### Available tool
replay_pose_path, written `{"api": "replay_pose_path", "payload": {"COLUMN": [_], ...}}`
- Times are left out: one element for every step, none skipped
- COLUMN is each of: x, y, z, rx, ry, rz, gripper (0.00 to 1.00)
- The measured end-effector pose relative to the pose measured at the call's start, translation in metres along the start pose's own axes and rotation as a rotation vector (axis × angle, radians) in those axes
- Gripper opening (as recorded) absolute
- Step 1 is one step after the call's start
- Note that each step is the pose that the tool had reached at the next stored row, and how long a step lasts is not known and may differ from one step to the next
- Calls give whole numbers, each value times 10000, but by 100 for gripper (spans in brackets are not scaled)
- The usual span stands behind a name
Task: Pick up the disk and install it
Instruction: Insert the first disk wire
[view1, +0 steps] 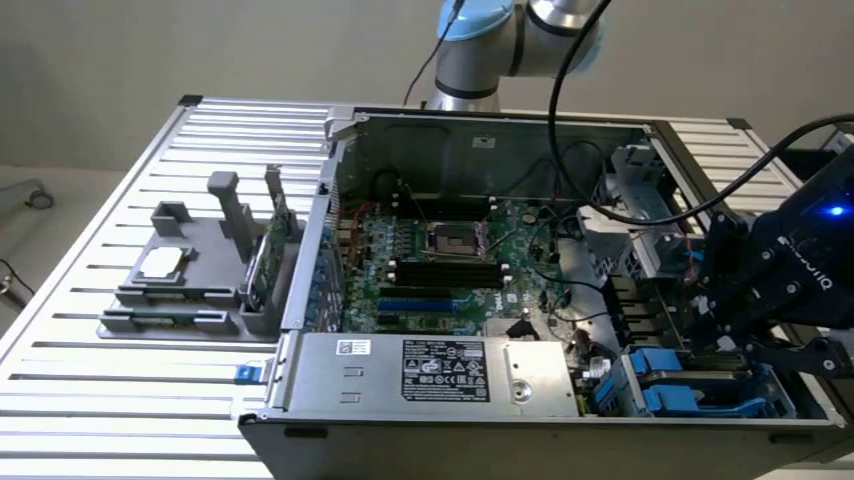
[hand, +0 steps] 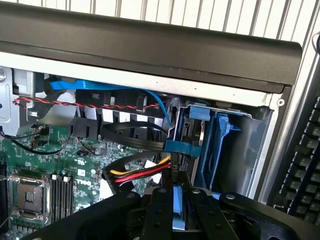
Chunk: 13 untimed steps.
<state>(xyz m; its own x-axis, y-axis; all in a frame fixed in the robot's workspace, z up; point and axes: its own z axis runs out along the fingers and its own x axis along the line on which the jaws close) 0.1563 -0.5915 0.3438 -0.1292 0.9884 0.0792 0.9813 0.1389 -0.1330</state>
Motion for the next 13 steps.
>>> {"api": "replay_pose_path", "payload": {"x": [3,7,12,16,19,21,22,21,17,13,7,1,-3], "y": [3,5,6,7,9,13,22,45,74,109,151,194,226], "z": [0,-1,-1,0,0,0,-1,-5,-9,-14,-20,-26,-30], "rx": [35,64,89,110,131,154,169,177,189,208,240,281,333], "ry": [9,16,25,35,44,53,55,57,59,61,66,71,80], "rz": [29,62,103,151,195,229,251,260,262,264,265,268,271], "gripper": [17,17,17,17,17,17,17,17,17,17,17,17,17]}}
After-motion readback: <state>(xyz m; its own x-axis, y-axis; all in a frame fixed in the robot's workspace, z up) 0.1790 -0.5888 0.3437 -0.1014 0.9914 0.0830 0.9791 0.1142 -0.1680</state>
